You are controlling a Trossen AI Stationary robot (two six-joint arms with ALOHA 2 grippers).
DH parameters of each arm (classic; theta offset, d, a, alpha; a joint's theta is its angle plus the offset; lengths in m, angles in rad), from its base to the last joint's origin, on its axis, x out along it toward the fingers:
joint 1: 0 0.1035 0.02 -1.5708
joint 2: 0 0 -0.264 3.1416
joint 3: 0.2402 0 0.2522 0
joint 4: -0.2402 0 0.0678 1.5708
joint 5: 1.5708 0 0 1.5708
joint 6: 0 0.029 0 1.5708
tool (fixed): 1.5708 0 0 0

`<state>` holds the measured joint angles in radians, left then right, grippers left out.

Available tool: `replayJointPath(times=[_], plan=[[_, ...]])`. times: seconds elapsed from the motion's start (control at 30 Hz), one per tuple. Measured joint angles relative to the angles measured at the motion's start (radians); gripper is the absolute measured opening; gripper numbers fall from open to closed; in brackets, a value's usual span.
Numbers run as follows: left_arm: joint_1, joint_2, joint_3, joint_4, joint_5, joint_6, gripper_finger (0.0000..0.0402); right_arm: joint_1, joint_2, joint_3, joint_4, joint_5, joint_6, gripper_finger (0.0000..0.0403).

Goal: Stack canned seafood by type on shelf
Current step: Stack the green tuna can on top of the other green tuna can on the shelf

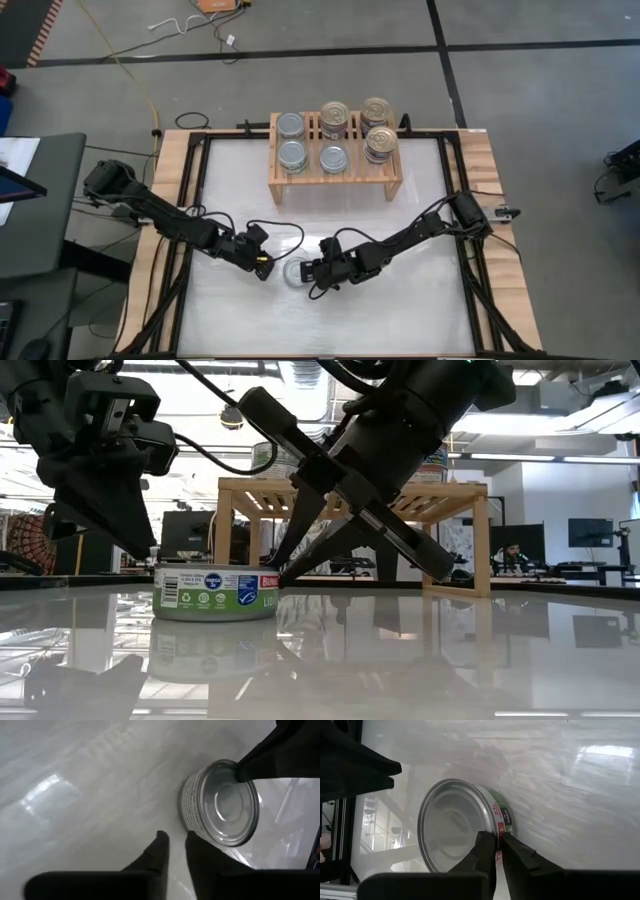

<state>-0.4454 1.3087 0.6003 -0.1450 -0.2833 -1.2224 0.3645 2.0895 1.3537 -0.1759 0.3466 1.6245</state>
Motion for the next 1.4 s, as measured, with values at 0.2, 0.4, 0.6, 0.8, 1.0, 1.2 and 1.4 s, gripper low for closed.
replayJointPath(times=[0.2, 0.4, 0.6, 0.8, 1.0, 1.2, 1.4], plan=[[0.000, 0.000, 0.000, 0.000, 0.016, -0.029, 0.0145, 0.004, 0.000, -0.001, 0.000, -0.001, -0.003, 0.0056], [0.000, 0.018, 0.001, 0.001, 0.009, 0.002, 0.0250, 0.014, 0.000, -0.001, 0.004, -0.004, -0.003, 0.0056], [0.002, 0.086, 0.001, 0.008, 0.014, -0.131, 0.0306, 0.014, 0.000, -0.001, 0.005, -0.008, 0.005, 0.0056], [-0.011, 0.146, 0.003, 0.085, 0.051, -0.231, 0.0305, 0.015, 0.001, -0.001, 0.005, -0.008, 0.008, 0.0054], [-0.028, 0.145, 0.004, 0.263, 0.051, -0.230, 0.0298, 0.016, 0.001, -0.002, 0.005, -0.008, 0.006, 0.0045], [-0.027, 0.146, 0.001, 0.292, 0.057, -0.253, 0.0298, 0.021, 0.001, -0.002, 0.005, -0.008, 0.001, 0.0034], [-0.027, 0.146, 0.001, 0.353, 0.074, -0.256, 0.0298, 0.023, 0.003, -0.003, -0.001, -0.008, 0.000, 0.0028]])
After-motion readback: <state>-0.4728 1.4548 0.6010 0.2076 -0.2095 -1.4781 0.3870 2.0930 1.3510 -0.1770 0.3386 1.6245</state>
